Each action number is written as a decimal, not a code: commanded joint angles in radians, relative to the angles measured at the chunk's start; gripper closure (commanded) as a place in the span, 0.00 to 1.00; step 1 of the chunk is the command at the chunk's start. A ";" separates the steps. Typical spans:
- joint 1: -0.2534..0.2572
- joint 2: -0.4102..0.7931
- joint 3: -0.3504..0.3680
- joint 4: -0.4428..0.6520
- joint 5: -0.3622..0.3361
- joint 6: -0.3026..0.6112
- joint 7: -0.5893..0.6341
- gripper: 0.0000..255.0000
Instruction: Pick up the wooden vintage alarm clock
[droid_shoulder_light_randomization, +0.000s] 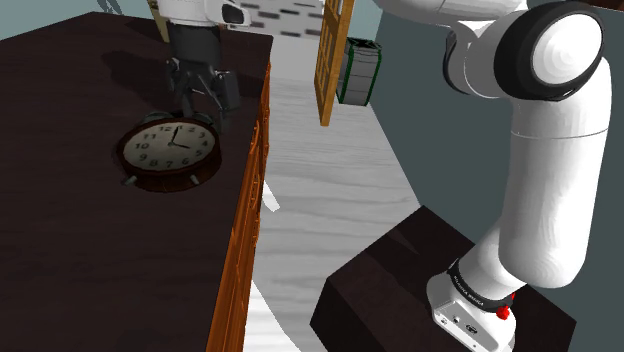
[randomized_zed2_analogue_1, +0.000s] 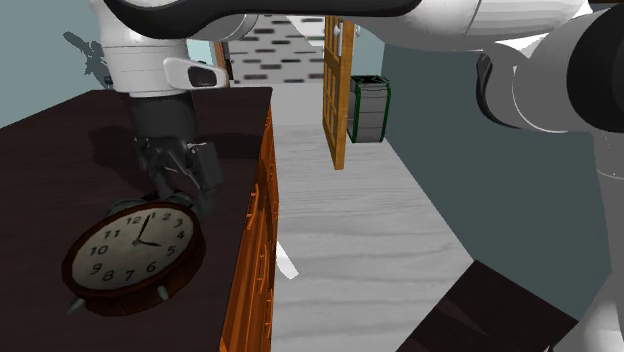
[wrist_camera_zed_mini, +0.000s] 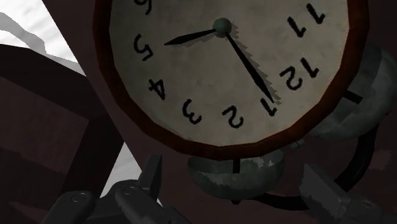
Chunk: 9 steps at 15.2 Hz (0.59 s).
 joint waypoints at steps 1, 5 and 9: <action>-0.006 -0.003 0.001 -0.024 0.002 0.021 0.001 0.00; -0.007 -0.005 0.001 -0.028 0.003 0.023 0.000 1.00; -0.007 -0.004 0.001 -0.026 0.002 0.022 0.000 1.00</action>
